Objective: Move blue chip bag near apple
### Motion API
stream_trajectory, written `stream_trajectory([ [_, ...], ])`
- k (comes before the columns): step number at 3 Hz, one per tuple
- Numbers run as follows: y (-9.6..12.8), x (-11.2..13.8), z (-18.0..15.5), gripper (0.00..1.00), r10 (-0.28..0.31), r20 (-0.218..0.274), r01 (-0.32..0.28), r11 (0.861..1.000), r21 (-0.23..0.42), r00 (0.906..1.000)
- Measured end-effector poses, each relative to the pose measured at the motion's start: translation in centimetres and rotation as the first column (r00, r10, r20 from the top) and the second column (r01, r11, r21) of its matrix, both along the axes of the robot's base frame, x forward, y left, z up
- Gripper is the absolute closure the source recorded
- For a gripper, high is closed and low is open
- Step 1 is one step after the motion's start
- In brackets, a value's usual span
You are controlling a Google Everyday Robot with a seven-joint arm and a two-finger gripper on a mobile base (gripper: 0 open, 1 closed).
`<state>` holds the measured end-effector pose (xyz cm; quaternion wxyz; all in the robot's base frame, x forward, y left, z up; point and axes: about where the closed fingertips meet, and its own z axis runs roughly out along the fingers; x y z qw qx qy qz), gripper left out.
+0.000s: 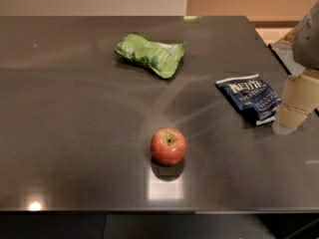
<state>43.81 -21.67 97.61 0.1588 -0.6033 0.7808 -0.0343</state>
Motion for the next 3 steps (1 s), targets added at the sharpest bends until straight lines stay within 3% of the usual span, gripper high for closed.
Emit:
stream_trajectory([
  [3, -0.27, 0.37, -0.24, 0.00, -0.022, -0.005, 0.022, 1.000, 0.002, 0.9997],
])
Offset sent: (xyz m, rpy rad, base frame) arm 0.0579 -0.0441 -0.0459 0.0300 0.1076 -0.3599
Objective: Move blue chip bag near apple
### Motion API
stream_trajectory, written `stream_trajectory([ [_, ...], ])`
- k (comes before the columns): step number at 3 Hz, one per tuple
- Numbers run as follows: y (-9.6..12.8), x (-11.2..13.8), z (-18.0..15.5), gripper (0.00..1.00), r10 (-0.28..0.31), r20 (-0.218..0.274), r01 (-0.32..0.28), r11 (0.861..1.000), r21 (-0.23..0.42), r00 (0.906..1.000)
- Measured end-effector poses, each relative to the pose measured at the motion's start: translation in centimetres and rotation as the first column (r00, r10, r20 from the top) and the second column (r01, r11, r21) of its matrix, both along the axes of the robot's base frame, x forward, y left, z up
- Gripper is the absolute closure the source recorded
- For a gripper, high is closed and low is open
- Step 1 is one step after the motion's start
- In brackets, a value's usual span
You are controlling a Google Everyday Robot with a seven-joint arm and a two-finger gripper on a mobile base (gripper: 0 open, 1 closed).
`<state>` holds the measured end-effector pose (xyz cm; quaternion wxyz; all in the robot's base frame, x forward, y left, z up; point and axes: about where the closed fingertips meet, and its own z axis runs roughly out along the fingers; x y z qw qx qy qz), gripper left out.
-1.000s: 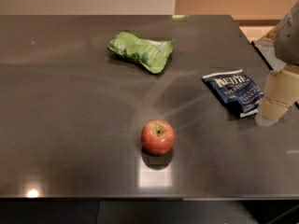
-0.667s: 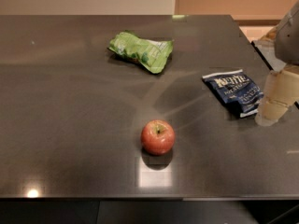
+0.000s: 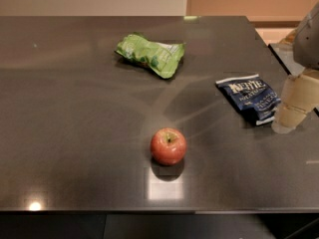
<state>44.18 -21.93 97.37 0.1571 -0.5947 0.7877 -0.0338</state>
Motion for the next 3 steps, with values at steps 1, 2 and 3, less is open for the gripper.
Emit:
stream_trajectory([
  [1, -2.0, 2.5, -2.0, 0.00, -0.149, -0.040, 0.149, 0.989, 0.009, 0.9881],
  [2, -4.9, 5.0, -5.0, 0.00, -0.336, -0.077, 0.337, 0.941, 0.013, 0.9388],
  [3, -6.5, 6.4, -7.0, 0.00, -0.434, -0.099, 0.437, 0.899, 0.014, 0.8956],
])
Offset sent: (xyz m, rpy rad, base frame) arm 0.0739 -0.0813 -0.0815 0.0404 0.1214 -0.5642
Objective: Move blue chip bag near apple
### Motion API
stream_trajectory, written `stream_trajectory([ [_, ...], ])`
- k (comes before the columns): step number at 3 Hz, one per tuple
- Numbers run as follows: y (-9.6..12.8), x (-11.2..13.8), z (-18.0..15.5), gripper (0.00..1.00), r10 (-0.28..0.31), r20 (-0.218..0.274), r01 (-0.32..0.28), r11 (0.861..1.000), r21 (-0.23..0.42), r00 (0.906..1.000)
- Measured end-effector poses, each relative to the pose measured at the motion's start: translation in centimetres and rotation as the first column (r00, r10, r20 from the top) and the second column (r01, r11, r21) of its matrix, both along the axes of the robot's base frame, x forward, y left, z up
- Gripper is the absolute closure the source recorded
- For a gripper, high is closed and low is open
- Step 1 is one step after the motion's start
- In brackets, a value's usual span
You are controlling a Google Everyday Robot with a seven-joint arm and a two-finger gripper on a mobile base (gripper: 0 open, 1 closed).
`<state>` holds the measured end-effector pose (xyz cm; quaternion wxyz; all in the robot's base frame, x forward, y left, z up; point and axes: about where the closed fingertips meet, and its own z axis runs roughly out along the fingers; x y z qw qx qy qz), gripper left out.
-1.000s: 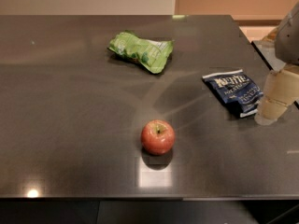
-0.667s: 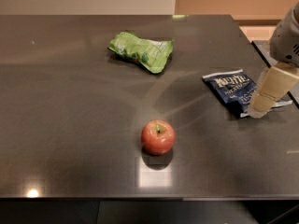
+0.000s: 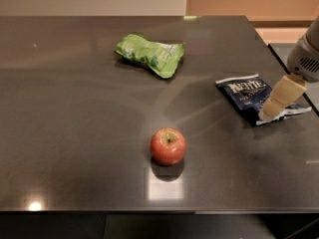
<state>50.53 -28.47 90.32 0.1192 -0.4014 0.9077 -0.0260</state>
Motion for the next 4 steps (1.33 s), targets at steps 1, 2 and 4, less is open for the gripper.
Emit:
stream_trajectory([
  [1, -1.3, 1.5, -1.8, 0.00, -0.072, -0.014, 0.073, 0.997, 0.016, 0.9973],
  [2, -2.0, 2.6, -3.2, 0.00, -0.112, -0.026, 0.113, 0.993, 0.032, 0.9933],
  [4, -2.5, 4.2, -5.7, 0.19, -0.141, -0.051, 0.143, 0.989, 0.032, 0.9887],
])
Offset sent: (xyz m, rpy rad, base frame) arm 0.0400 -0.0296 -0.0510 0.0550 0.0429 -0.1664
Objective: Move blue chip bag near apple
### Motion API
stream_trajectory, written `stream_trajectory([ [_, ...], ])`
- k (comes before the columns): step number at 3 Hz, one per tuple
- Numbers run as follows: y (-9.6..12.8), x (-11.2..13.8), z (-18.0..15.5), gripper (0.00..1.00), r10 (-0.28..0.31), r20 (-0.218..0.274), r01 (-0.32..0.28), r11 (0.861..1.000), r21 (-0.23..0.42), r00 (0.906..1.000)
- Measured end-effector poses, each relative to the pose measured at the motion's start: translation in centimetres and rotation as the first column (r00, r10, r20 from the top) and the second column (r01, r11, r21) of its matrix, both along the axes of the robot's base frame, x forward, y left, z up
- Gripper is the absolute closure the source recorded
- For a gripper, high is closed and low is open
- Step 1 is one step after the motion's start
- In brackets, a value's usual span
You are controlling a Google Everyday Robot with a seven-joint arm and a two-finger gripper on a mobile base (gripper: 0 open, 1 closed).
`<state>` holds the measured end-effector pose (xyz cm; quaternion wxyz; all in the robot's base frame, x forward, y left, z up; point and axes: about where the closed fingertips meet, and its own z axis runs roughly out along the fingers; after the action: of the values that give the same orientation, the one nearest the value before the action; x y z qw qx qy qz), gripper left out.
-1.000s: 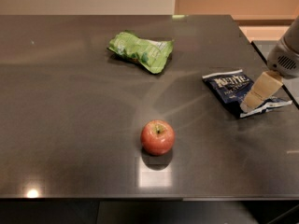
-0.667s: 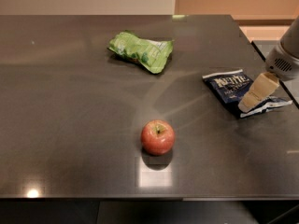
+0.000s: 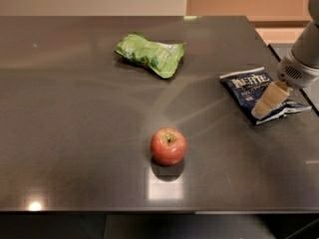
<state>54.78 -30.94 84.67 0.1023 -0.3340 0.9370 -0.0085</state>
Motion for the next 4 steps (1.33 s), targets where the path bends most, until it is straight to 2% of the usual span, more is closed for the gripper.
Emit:
stream_trajectory([
  [2, 0.2, 0.6, -0.5, 0.64, 0.008, -0.007, -0.008, 1.000, -0.006, 0.9999],
  [3, 1.4, 0.8, 0.6, 0.88, 0.037, 0.008, -0.037, 0.999, 0.001, 0.9993],
  [4, 3.7, 0.8, 2.1, 1.00, 0.092, 0.016, -0.092, 0.995, 0.031, 0.9957],
])
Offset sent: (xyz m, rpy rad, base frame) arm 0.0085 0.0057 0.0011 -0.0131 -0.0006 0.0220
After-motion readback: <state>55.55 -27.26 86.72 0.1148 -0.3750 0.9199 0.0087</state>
